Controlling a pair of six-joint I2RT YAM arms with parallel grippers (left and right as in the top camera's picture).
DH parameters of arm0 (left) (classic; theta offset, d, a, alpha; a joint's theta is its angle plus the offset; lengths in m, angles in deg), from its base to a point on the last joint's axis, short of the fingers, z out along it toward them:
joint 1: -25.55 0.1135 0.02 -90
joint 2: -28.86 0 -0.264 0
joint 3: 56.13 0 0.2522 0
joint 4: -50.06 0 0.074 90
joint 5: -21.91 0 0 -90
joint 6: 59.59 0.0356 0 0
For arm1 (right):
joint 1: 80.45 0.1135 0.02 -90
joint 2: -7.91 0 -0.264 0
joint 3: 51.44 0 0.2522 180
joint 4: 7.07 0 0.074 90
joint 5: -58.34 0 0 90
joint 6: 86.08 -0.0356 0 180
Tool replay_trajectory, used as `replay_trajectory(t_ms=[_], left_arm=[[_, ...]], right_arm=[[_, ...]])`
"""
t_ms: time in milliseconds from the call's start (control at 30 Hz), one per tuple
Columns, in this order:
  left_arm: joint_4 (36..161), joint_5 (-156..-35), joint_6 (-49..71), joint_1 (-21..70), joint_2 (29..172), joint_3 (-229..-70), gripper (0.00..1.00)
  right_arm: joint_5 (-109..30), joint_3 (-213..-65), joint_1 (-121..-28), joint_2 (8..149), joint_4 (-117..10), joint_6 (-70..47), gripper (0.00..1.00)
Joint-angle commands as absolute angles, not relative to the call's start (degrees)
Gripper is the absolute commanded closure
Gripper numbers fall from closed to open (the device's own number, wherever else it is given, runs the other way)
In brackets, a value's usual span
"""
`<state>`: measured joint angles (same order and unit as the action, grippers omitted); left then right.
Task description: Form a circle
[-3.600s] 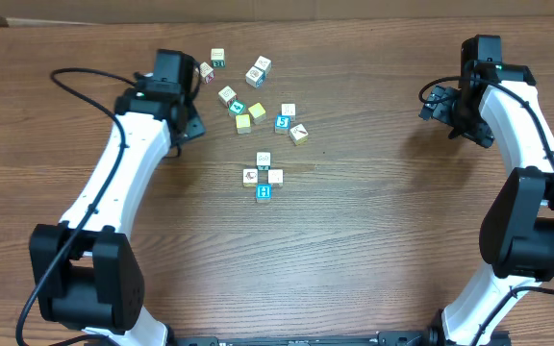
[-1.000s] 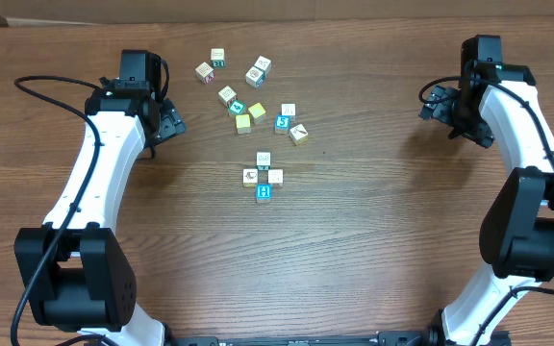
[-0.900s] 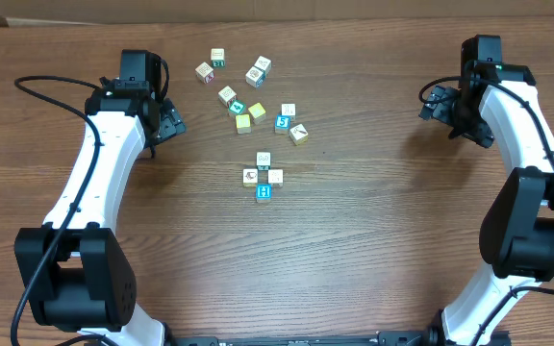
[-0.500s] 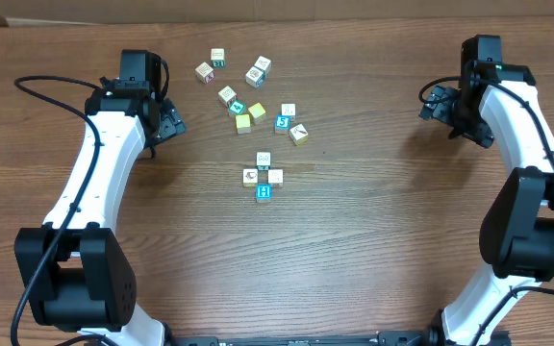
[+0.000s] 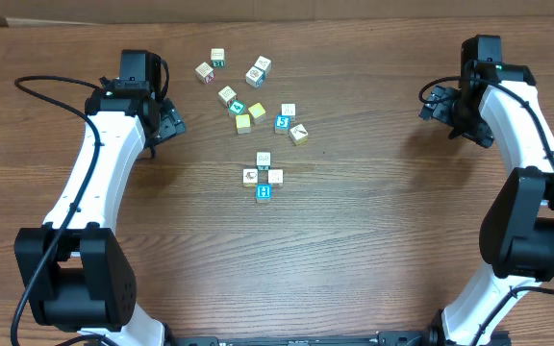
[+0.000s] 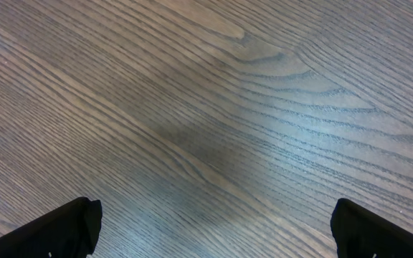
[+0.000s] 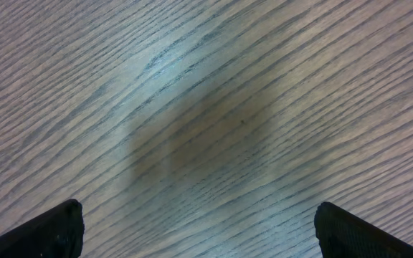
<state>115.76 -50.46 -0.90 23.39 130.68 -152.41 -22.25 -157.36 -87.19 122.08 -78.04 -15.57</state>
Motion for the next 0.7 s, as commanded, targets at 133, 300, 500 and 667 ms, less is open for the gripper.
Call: replay_trajectory(t_ms=[133,300,500,667], left_arm=[[115.85,-49.57,-0.42,23.28,129.82,-153.2,0.01],[115.87,-49.59,-0.42,23.28,129.71,-153.18,0.0],[115.85,-49.66,-0.42,23.28,127.4,-153.11,0.0],[115.81,-49.66,-0.42,23.28,123.57,-150.64,0.0]], right_arm=[[-21.62,-158.58,-87.28,120.64,-77.96,-15.5,0.0],[-21.62,-158.58,-87.28,120.64,-77.96,-15.5,0.0],[-21.62,-158.58,-87.28,120.64,-77.96,-15.5,0.0],[-21.62,-158.58,-87.28,120.64,-77.96,-15.5,0.0]])
